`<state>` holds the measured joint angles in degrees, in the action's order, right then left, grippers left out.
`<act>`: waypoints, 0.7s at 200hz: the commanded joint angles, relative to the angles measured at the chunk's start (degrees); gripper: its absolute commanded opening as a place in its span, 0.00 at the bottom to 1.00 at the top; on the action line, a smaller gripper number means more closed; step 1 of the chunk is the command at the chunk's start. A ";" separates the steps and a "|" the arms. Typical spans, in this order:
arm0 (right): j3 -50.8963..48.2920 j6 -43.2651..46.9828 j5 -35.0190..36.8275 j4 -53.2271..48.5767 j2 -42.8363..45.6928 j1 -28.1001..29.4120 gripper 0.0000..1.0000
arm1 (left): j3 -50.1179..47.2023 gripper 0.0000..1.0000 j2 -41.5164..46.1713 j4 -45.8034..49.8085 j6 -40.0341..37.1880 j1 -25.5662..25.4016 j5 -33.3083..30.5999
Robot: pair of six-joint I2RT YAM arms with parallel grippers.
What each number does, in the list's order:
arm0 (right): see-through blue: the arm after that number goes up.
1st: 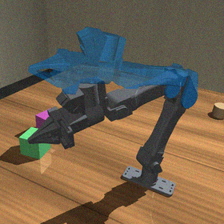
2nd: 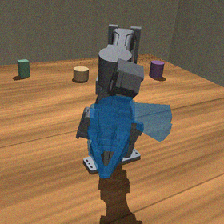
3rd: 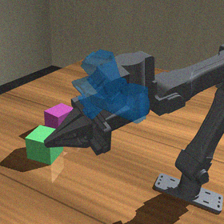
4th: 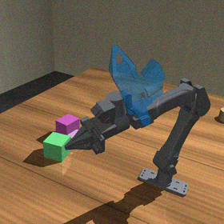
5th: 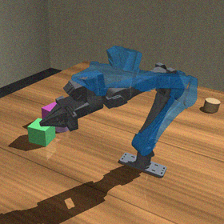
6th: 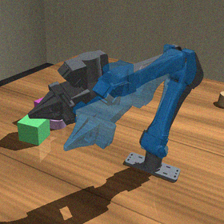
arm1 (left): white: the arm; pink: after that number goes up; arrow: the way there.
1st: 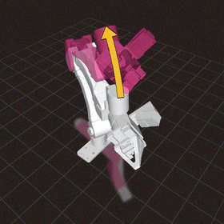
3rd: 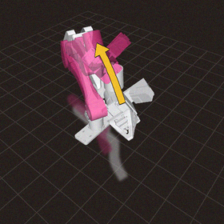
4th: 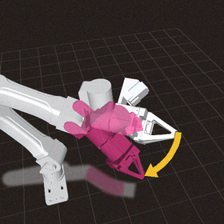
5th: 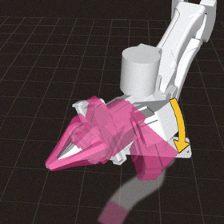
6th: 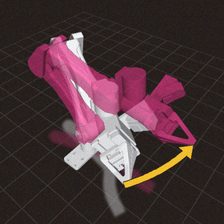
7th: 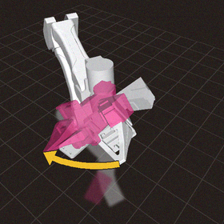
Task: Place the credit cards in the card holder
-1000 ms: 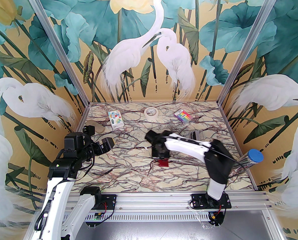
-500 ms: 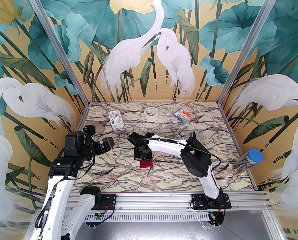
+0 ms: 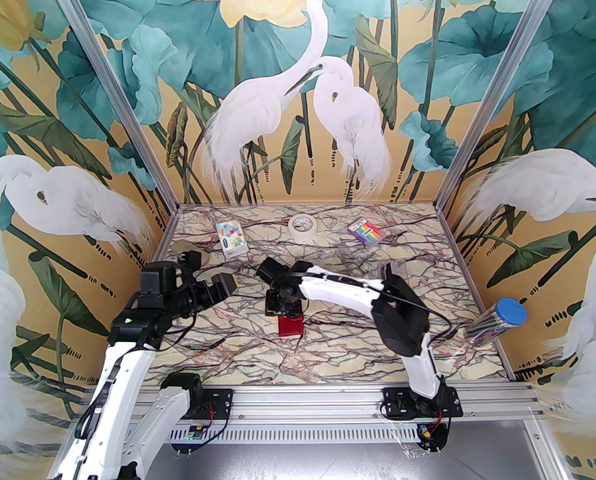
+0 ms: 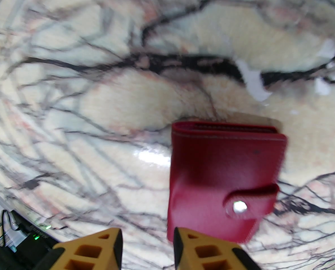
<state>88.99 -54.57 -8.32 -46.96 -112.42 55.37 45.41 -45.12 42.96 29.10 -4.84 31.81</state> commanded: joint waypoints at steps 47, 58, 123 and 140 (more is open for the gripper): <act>-10.11 4.42 -0.81 2.88 5.83 -7.33 0.33 | -8.83 0.73 -5.43 -12.10 10.64 -16.88 -6.07; -9.82 5.21 -1.45 3.13 5.09 -7.71 0.32 | -10.32 0.71 -6.86 -13.78 11.52 -18.41 -6.37; -6.76 6.93 -4.83 4.25 0.17 -8.44 0.29 | -17.14 0.62 -12.36 -22.31 13.44 -21.30 -4.49; -6.51 6.98 -5.20 4.74 -0.51 -8.53 0.29 | -18.02 0.61 -13.37 -24.06 13.44 -21.52 -4.22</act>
<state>80.55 -48.97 -11.99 -43.35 -111.20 47.16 28.53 -57.12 24.08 41.71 -25.80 27.35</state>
